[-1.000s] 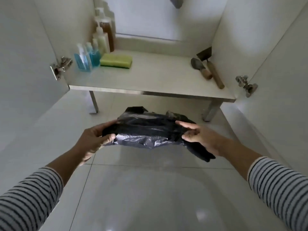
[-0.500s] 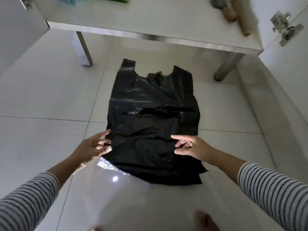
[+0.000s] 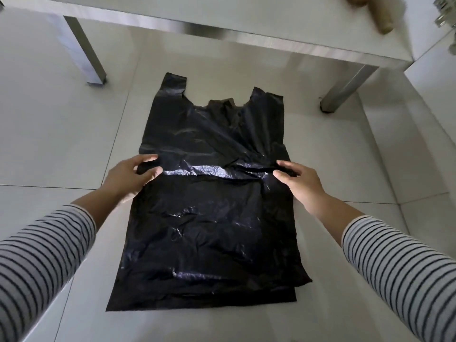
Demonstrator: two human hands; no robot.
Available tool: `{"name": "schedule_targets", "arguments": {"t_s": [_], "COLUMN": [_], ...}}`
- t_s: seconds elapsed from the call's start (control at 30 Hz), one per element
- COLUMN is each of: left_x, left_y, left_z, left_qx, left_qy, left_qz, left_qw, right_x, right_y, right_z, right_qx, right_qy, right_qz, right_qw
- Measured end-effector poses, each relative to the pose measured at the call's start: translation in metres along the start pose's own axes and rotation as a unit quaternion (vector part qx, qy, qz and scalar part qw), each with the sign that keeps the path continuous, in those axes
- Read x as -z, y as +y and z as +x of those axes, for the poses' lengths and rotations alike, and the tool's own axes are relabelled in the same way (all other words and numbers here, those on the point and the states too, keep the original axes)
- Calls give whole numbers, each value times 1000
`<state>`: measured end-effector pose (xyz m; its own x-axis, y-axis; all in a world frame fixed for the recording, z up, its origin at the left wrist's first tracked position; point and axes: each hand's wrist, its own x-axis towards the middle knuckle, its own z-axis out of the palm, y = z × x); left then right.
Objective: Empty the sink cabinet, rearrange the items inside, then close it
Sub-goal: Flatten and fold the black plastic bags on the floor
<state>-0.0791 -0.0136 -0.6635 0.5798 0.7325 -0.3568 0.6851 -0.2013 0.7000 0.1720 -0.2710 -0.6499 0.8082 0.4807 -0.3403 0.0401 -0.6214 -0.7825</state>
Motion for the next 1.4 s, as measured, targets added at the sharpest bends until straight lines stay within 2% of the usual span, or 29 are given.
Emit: {"name": "schedule_targets", "arguments": {"t_s": [0.1, 0.17, 0.3, 0.43, 0.57, 0.73, 0.9, 1.03, 1.1, 1.23, 1.3, 1.4], "left_x": [-3, 0, 11, 20, 10, 2, 0, -3, 2, 23, 27, 24], "left_y": [1, 0, -3, -20, -31, -57, -72, -62, -53, -49, -57, -73], "left_z": [0, -4, -15, -38, -73, -121, -152, -151, -143, -129, -130, -137], "left_qx": [-12, -15, -33, -17, -25, -36, -40, -70, -74, -52, -55, -69], "left_qy": [29, 39, -4, -65, -82, -106, -114, -59, -39, -80, -111, -132], "left_qz": [23, -23, -92, -58, -17, -4, 48, 88, 66, -35, -9, 77], "left_qw": [999, 999, 995, 996, 996, 994, 991, 992, 994, 995, 992, 986], "right_x": [-3, -1, 8, 13, 15, 8, 0, 3, 8, 12, 9, 4], "right_y": [10, 11, 14, 27, 43, 73, 91, 85, 79, 75, 83, 98], "right_z": [-7, -14, -31, -50, -85, -146, -169, -164, -159, -161, -167, -174], "right_qx": [5, 17, 28, 20, 35, 8, 8, -6, 0, -10, 3, 30], "right_qy": [16, 22, 22, -46, -15, -80, -71, -56, -38, -47, -84, -110], "right_qz": [-32, -52, -33, -74, -119, -107, -152, -159, -134, -43, -51, -141], "right_qw": [999, 998, 999, 996, 992, 991, 986, 986, 990, 998, 995, 983]}}
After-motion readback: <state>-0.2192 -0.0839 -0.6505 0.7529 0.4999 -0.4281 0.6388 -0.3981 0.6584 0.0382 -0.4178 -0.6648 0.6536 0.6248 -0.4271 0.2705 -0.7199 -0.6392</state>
